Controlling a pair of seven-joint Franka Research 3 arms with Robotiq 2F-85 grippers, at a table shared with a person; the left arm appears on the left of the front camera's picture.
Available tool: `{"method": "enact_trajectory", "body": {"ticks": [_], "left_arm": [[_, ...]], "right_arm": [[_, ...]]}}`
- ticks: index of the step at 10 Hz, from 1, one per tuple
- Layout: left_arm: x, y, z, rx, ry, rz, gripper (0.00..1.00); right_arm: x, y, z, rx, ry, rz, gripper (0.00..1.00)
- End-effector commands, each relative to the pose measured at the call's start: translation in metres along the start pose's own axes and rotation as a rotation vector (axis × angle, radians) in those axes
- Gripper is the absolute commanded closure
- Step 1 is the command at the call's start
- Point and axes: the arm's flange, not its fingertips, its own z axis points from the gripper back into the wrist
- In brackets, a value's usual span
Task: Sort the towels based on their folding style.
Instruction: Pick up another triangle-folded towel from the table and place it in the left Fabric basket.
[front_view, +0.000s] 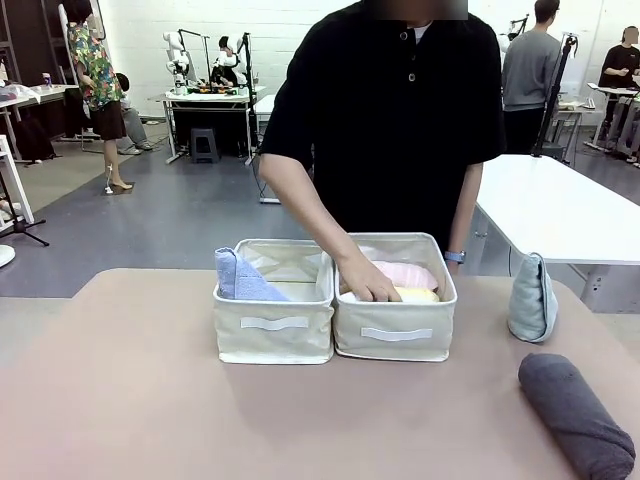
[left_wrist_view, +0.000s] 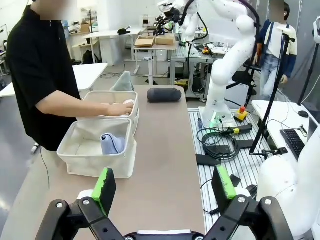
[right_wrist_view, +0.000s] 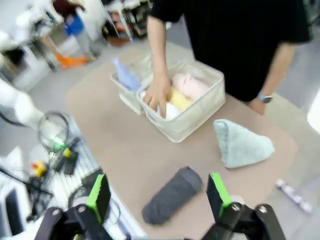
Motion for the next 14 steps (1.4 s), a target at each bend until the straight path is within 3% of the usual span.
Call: {"method": "enact_trajectory", "body": {"ticks": [1,3,6,8,10,11,12,14], "left_arm": [[0.003,-0.005,0.001,0.015,0.008,0.01,0.0],[0.003,-0.005,0.001,0.015,0.008,0.01,0.0],[0.003,-0.005,0.001,0.015,0.008,0.01,0.0],[0.003,-0.005,0.001,0.015,0.008,0.01,0.0],[0.003,-0.005,0.001,0.015,0.008,0.01,0.0],[0.003,-0.005,0.001,0.015,0.008,0.01,0.0],[0.003,-0.005,0.001,0.015,0.008,0.01,0.0],[0.003,-0.005,0.001,0.015,0.008,0.01,0.0]], "right_arm": [[0.035,0.065,-0.018,-0.118,0.181,0.18,0.0],[0.059,0.09,-0.068,-0.19,0.385,0.274,0.0],[0.065,0.088,-0.136,-0.194,0.513,0.309,0.0],[0.054,0.086,-0.167,-0.093,0.6,0.374,0.0],[0.035,0.085,-0.16,-0.036,0.589,0.394,0.0],[0.02,0.089,-0.134,0.06,0.55,0.365,0.0],[0.045,0.085,-0.179,-0.063,0.598,0.375,0.0],[0.045,0.085,-0.179,-0.063,0.598,0.375,0.0]]}}
